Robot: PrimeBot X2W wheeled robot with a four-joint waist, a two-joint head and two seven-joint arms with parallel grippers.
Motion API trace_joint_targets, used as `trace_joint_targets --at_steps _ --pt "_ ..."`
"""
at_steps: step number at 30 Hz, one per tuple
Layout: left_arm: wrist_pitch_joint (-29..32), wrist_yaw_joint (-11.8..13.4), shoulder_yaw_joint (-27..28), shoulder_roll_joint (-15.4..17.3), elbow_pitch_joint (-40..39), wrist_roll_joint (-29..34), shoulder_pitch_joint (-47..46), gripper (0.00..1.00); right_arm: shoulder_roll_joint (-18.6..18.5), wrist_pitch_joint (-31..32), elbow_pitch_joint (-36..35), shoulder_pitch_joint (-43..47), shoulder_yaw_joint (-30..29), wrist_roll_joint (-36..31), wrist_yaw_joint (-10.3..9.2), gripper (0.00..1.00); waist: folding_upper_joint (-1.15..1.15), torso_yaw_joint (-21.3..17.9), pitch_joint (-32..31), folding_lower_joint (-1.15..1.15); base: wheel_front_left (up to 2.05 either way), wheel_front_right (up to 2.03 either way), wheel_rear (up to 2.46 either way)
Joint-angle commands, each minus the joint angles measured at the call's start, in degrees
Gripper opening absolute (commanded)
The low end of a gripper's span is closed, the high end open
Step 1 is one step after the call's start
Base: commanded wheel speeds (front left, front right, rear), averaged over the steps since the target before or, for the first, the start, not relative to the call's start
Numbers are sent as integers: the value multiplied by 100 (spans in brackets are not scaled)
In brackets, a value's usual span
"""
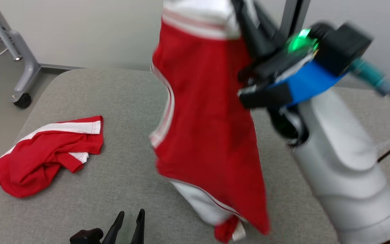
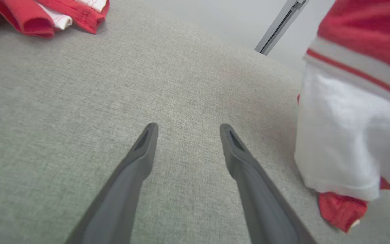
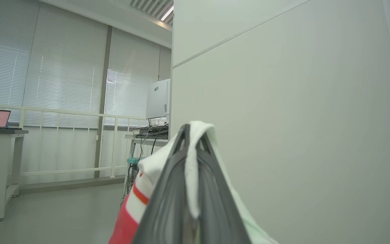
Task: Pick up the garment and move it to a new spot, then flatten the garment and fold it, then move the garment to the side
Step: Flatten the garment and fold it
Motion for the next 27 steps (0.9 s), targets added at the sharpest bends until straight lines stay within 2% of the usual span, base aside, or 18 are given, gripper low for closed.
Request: trace_joint_targets --at_steps 1,8,12,16,17,18,20,23,27 --pt "-15 -8 7 28 25 -2 -11 100 -24 -2 100 -290 -219 -22 0 0 0 62 1 -1 0 0 0" --pt "-15 -8 156 53 51 11 144 100 -21 -2 762 -847 -1518 -747 0 0 0 48 -29 -1 0 0 0" --pt "-15 -8 198 9 32 46 160 100 -17 -2 1206 -346 -2361 -1373 0 0 0 -83 -2 -1 0 0 0" --pt "-15 -8 177 -47 -13 49 39 100 -104 -3 1716 575 -3472 -2086 0 0 0 -173 75 -1 0 0 0" --pt "-15 -8 160 -52 -26 46 14 100 -160 -3 1937 855 -3780 -2270 0 7 0 -192 96 -1 0 0 0" --pt "-15 -8 142 -41 -44 38 -4 100 -205 -5 2116 1078 -4118 -2435 0 100 0 -212 125 -1 0 0 0" --pt "-16 -8 105 2 -78 20 -36 100 -302 -15 2324 1418 -4694 -2807 0 100 0 -248 184 -1 0 0 0" --pt "-15 -8 73 66 -90 -13 -70 100 -215 -11 2325 1840 -5340 -3164 0 100 0 -303 252 -1 0 0 0" --pt "-15 -8 77 126 -95 -46 -85 100 -85 -10 2118 2098 -5488 -3334 0 100 0 -387 297 -1 0 0 0"
